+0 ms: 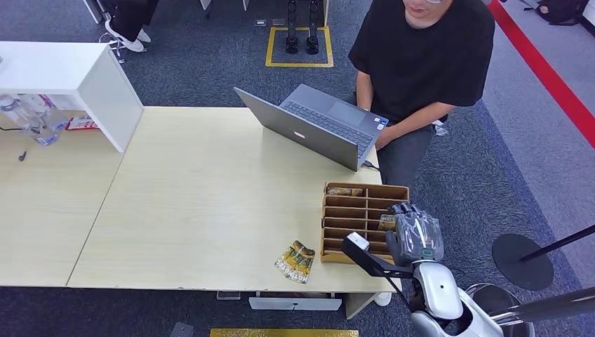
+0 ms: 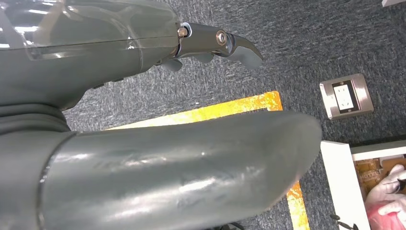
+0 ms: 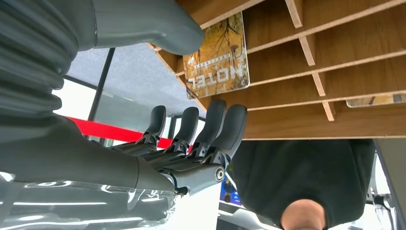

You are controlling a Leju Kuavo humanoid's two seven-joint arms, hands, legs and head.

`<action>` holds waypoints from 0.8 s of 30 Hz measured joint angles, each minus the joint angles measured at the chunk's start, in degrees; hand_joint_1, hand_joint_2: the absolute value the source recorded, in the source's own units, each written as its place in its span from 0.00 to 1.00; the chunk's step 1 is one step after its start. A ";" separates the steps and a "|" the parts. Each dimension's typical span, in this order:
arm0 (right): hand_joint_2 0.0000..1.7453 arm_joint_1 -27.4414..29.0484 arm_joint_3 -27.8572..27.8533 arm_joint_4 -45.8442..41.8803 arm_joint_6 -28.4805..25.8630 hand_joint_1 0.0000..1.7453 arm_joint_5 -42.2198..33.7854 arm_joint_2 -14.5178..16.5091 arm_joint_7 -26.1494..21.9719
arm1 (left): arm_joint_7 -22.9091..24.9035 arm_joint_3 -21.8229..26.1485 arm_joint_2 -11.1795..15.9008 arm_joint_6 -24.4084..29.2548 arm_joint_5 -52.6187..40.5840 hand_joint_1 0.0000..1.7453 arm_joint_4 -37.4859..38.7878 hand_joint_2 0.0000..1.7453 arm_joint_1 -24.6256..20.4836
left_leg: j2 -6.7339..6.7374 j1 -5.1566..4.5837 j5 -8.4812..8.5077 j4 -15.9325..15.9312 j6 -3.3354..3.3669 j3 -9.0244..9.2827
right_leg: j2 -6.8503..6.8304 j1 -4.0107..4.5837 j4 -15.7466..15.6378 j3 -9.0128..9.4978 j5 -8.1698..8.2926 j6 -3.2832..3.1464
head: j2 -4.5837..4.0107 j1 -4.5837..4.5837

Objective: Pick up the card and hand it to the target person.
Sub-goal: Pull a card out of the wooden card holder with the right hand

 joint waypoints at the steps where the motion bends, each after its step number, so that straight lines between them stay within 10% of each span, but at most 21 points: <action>1: 1.00 0.00 0.03 0.10 0.00 0.49 -0.02 0.00 0.00 | 0.00 0.00 0.00 0.00 0.00 0.00 0.00 0.00 0.00 | 0.00 0.00 0.00 0.00 0.00 0.00 | 0.00 0.00 0.00 0.00 0.00 0.00 | 0.00 0.00; 24: 1.00 -0.09 0.14 1.70 -0.04 0.54 -0.37 0.00 0.00 | 0.07 0.00 -0.02 0.00 -0.11 0.00 0.00 0.00 0.01 | 0.00 0.00 0.00 0.00 0.00 0.00 | 0.00 0.00 0.00 0.00 0.00 0.00 | 0.00 0.00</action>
